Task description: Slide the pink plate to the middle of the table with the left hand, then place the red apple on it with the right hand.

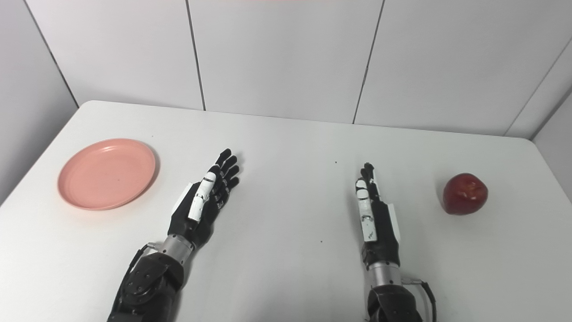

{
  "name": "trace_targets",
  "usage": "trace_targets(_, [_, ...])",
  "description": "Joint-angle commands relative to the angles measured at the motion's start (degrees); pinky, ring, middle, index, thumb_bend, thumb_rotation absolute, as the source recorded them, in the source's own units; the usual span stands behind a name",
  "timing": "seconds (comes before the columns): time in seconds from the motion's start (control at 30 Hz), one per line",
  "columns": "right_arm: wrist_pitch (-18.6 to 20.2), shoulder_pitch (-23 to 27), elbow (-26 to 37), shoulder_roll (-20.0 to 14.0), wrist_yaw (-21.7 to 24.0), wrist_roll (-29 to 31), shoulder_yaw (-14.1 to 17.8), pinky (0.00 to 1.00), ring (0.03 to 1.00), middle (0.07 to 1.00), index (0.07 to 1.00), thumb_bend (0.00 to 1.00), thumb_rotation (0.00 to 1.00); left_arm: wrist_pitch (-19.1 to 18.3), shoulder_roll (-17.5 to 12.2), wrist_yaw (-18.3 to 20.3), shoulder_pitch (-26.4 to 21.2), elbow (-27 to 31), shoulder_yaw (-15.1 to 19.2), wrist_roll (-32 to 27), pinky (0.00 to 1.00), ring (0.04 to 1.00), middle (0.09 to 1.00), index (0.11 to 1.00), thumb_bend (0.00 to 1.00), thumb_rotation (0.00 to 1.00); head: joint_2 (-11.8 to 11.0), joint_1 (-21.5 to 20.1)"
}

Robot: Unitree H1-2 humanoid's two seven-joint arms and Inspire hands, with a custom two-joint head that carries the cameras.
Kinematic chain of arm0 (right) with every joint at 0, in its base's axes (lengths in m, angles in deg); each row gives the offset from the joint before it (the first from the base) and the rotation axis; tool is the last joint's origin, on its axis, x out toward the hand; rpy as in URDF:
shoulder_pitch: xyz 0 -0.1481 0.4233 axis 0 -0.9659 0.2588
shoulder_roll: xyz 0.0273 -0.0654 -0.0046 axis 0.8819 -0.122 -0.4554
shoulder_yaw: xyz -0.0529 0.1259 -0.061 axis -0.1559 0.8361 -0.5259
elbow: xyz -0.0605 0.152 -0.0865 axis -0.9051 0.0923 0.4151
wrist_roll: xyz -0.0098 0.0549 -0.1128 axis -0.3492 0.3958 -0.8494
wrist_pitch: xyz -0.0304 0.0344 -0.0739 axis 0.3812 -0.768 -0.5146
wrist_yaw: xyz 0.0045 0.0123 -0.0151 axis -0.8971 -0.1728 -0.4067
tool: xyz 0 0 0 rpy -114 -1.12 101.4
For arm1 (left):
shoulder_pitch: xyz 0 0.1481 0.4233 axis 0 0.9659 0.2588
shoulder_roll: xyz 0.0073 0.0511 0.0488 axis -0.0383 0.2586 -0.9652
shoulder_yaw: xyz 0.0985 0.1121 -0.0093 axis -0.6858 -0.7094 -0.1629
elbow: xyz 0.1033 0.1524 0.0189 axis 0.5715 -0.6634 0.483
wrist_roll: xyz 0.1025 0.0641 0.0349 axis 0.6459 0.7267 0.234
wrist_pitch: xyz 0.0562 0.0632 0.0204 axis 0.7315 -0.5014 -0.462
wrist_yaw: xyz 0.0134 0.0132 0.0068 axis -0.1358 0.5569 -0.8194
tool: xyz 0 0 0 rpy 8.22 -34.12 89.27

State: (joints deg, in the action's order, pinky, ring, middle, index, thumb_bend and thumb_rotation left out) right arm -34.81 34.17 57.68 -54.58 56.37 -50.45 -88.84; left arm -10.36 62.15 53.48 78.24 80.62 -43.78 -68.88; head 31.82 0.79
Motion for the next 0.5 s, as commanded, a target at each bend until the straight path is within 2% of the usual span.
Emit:
trace_targets(0.0, [-1.2,1.25,1.56,0.03,0.52,0.14,-0.05,1.0,1.0,1.0,1.0,0.21,1.0,-0.57,-0.15,0.14,0.69,-0.54,-0.34,0.14,1.0,1.0,1.0,1.0,0.4,1.0,0.02,-0.04])
trace_targets(0.33, [-1.77,1.27,1.34,-0.01,0.75,0.48,-0.04,1.0,1.0,1.0,1.0,0.2,1.0,-0.58,-0.1,0.07,0.62,-0.58,-0.38,0.23,1.0,1.0,1.0,1.0,0.4,1.0,-0.33,0.45])
trace_targets(0.47, [-1.8,1.05,1.4,-0.18,1.03,1.31,0.21,1.0,1.0,1.0,1.0,0.19,1.0,0.27,0.04,0.13,0.62,-1.2,-0.69,0.61,1.0,1.0,1.0,1.0,0.4,1.0,-1.2,2.29])
